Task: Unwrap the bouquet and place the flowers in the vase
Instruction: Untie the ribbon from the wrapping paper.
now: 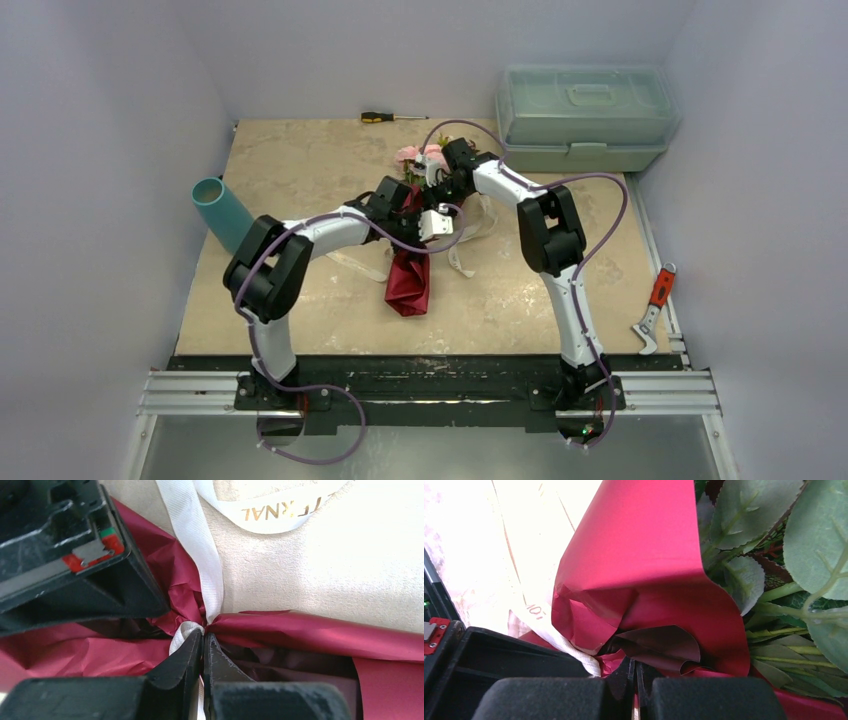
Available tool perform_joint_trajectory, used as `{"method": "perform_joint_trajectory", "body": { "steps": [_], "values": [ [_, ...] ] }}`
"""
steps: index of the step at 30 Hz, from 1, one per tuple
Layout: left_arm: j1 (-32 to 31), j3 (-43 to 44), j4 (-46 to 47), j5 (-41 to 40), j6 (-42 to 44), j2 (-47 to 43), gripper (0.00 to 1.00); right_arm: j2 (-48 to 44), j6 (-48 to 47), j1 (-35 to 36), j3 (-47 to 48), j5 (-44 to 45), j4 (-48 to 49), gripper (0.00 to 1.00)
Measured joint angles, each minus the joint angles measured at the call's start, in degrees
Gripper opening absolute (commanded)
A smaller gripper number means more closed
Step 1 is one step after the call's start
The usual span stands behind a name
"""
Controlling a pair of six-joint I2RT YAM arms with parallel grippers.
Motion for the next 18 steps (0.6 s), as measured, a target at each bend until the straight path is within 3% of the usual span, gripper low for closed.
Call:
{"method": "perform_joint_trajectory", "body": {
  "steps": [7, 12, 14, 15, 18],
  "values": [
    [0.9, -8.1, 10.1, -0.7, -6.6, -7.1, 0.0, 0.0, -0.3, 0.0, 0.0, 0.7, -0.1, 0.01],
    [1.7, -9.3, 16.6, -1.4, -9.4, -11.4, 0.0, 0.0, -0.4, 0.0, 0.0, 0.8, -0.2, 0.01],
    [2.1, -8.6, 17.0, -0.5, -9.6, -11.7, 0.01, 0.0, -0.6, 0.1, 0.0, 0.8, -0.2, 0.02],
    [2.3, -7.6, 15.6, 0.5, -9.3, -11.6, 0.08, 0.0, -0.8, 0.1, 0.0, 0.8, -0.3, 0.02],
    [2.8, -4.6, 10.6, 4.3, -7.6, -11.1, 0.14, 0.0, -1.2, 0.1, 0.0, 0.8, -0.3, 0.02]
  ]
}}
